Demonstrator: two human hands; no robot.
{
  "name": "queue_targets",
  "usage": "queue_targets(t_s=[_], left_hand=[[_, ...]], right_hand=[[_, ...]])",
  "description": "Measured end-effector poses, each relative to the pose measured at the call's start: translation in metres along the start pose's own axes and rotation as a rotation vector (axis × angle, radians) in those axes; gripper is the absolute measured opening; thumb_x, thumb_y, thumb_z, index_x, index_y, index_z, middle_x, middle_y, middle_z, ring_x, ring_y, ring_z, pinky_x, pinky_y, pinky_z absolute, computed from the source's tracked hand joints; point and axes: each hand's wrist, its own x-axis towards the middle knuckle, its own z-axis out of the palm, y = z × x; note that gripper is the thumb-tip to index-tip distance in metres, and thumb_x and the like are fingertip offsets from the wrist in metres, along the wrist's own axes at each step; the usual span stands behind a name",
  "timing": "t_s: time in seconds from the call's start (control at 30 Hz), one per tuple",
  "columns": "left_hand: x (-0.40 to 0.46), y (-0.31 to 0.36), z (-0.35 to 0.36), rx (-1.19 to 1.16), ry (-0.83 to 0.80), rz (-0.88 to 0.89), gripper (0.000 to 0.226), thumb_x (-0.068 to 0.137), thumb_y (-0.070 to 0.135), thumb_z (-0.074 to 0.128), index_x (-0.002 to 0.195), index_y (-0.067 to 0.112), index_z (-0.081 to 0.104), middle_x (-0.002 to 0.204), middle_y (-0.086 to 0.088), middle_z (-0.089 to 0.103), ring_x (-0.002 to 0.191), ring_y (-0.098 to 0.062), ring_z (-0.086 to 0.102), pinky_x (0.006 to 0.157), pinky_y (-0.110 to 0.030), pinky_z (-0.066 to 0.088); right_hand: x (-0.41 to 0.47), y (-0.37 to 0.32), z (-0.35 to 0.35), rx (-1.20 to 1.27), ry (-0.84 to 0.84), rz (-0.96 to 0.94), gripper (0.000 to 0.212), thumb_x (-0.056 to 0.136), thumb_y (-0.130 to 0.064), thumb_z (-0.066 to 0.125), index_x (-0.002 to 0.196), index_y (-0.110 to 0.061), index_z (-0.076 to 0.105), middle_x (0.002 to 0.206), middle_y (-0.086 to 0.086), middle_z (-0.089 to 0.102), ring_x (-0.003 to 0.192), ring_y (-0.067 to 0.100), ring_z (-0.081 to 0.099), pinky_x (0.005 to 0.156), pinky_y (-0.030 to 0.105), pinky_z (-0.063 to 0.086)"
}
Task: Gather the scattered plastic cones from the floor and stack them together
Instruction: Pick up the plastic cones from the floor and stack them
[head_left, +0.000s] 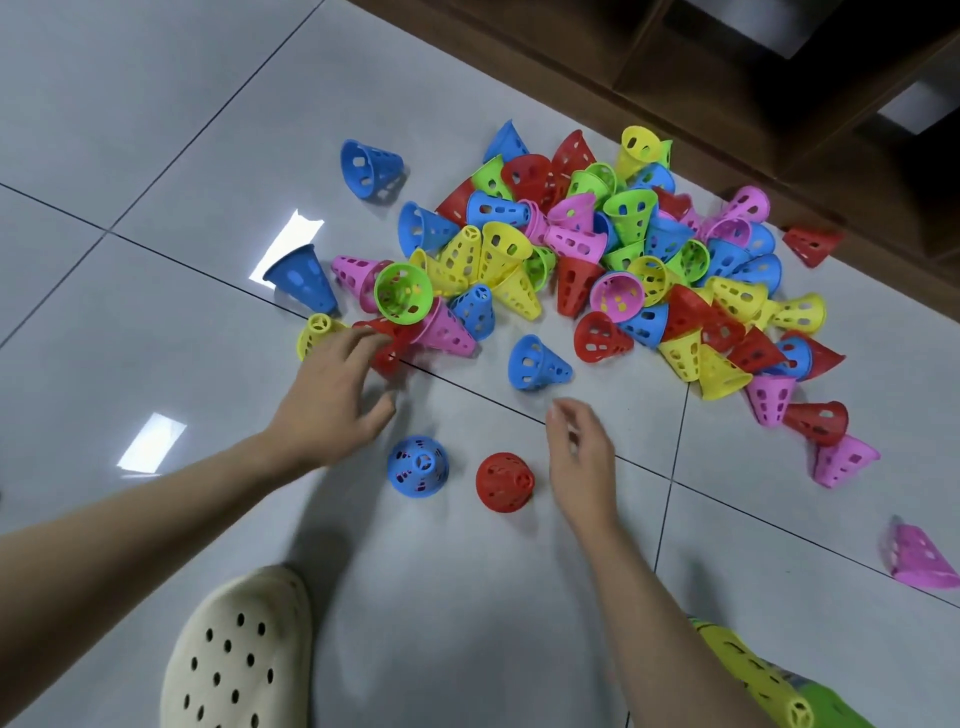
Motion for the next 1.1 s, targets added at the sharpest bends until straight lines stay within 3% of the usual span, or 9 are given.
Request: queue_targets(t_s=[0.07,0.13,0.27,0.53,0.7,0.77,0.9,1.0,1.1], left_hand=[[0.012,-0.008,0.001,0.093,0.014,-0.033,0.063,0.085,0.043,0.052,0.135,0.006,0.050,0.132,-0.016,0.051,0.118,-0.036,0.050,0.103,-0.046,0.039],[0.020,-0.013,0.002,0.130,0.012,-0.075,0.066,0.085,0.047,0.054,0.138,0.007,0.047,0.134,-0.018,0.048,0.116,-0.038,0.049,0.103,-0.047,0.041],[0.032,-0.017,0.004,0.142,0.011,-0.116,0.071,0.079,0.043,0.074,0.134,0.008,0.047,0.133,-0.018,0.047,0.114,-0.038,0.050,0.100,-0.048,0.044],[0.047,0.003,0.007,0.077,-0.042,-0.189,0.045,0.076,0.039,0.072,0.104,0.014,0.046,0.103,-0.010,0.044,0.093,-0.031,0.052,0.070,-0.040,0.048],[0.034,0.006,0.013,0.075,-0.240,-0.306,0.054,0.077,0.063,0.067,0.104,0.019,0.052,0.097,-0.006,0.044,0.090,-0.026,0.053,0.074,-0.039,0.052],[0.025,0.003,0.016,0.086,-0.289,-0.305,0.051,0.076,0.063,0.065,0.101,0.020,0.058,0.094,-0.004,0.046,0.094,-0.027,0.054,0.073,-0.038,0.051],[0.019,0.004,0.017,0.158,-0.253,-0.226,0.049,0.075,0.057,0.066,0.109,0.022,0.064,0.098,-0.003,0.051,0.094,-0.027,0.050,0.071,-0.033,0.043],[0.014,0.006,0.019,0.053,-0.215,-0.210,0.058,0.073,0.063,0.072,0.116,0.025,0.067,0.097,-0.004,0.050,0.094,-0.027,0.050,0.077,-0.034,0.046],[0.006,0.011,0.017,-0.057,-0.183,-0.226,0.075,0.068,0.076,0.057,0.123,0.026,0.065,0.096,-0.004,0.048,0.094,-0.026,0.049,0.083,-0.038,0.048]], right_hand=[[0.024,-0.008,0.001,-0.080,0.016,-0.035,0.040,0.093,-0.033,0.063,0.128,-0.015,0.058,0.129,-0.001,0.061,0.119,0.017,0.056,0.105,0.042,0.046],[0.045,-0.011,0.002,-0.219,-0.068,-0.109,0.051,0.090,-0.021,0.068,0.137,-0.012,0.052,0.139,0.003,0.053,0.130,0.018,0.047,0.114,0.036,0.038],[0.072,-0.006,0.004,-0.465,-0.223,-0.186,0.072,0.086,-0.024,0.074,0.149,-0.014,0.040,0.152,0.005,0.042,0.141,0.022,0.036,0.118,0.039,0.032],[0.063,0.009,0.015,-0.544,-0.235,-0.138,0.061,0.082,-0.040,0.076,0.134,-0.015,0.054,0.124,0.003,0.063,0.116,0.025,0.058,0.099,0.045,0.047],[0.043,0.011,0.008,-0.344,-0.194,-0.035,0.042,0.086,-0.044,0.070,0.121,-0.024,0.060,0.108,-0.006,0.068,0.101,0.015,0.064,0.090,0.042,0.054],[0.031,0.001,0.002,-0.237,-0.180,0.002,0.031,0.089,-0.042,0.069,0.114,-0.026,0.061,0.096,-0.009,0.068,0.090,0.010,0.065,0.083,0.038,0.056],[0.004,-0.020,-0.011,-0.135,-0.143,0.010,0.032,0.095,-0.045,0.060,0.122,-0.028,0.057,0.089,-0.008,0.066,0.079,0.003,0.062,0.070,0.023,0.051],[-0.014,-0.029,-0.021,-0.074,-0.096,0.043,0.031,0.095,-0.046,0.059,0.119,-0.028,0.049,0.078,-0.006,0.062,0.060,0.003,0.057,0.056,0.024,0.045],[-0.030,-0.038,-0.034,-0.042,-0.041,0.058,0.029,0.090,-0.041,0.069,0.105,-0.027,0.048,0.080,-0.005,0.063,0.058,0.009,0.057,0.053,0.025,0.046]])
